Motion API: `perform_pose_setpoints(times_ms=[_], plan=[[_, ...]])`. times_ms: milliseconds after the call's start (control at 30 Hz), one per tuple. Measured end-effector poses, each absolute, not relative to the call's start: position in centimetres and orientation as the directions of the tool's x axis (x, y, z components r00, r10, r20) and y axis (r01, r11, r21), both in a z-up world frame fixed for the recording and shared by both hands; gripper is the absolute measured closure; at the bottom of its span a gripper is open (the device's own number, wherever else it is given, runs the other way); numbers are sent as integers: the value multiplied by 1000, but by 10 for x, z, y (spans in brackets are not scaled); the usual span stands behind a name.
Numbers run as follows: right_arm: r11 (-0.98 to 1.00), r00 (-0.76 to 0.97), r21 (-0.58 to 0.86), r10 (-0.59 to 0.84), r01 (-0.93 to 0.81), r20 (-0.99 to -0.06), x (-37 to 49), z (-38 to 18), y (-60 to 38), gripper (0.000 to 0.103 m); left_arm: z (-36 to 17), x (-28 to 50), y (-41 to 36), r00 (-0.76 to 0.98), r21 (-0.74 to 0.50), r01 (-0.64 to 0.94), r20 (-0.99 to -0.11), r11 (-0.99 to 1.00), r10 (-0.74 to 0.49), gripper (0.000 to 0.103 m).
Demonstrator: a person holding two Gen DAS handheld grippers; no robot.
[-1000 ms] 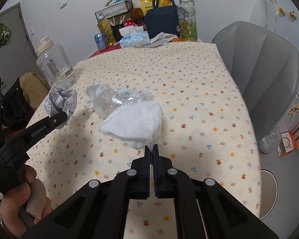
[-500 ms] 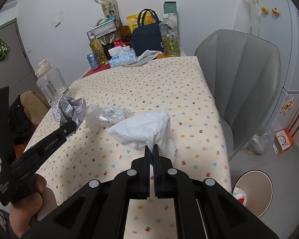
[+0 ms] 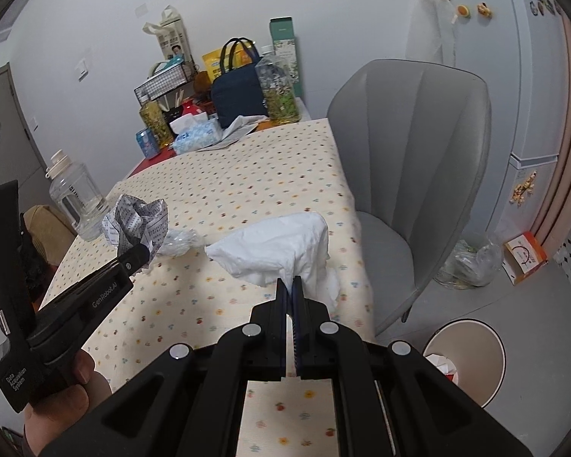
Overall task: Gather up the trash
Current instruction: 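Carry the crumpled paper and white tissue over the trash bin with both tools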
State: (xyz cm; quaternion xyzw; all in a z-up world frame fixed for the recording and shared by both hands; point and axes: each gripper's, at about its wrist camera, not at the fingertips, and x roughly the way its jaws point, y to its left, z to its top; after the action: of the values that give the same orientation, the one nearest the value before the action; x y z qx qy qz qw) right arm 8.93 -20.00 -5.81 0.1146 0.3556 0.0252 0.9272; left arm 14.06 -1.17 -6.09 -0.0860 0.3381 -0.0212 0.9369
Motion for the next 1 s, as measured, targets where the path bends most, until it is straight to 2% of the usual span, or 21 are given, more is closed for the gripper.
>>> perform_pose_setpoints(times_ms=[1000], plan=[[914, 751, 293, -18, 280, -660, 62, -76, -348, 99, -75, 152, -180, 699, -90, 235, -677, 968, -233, 85]])
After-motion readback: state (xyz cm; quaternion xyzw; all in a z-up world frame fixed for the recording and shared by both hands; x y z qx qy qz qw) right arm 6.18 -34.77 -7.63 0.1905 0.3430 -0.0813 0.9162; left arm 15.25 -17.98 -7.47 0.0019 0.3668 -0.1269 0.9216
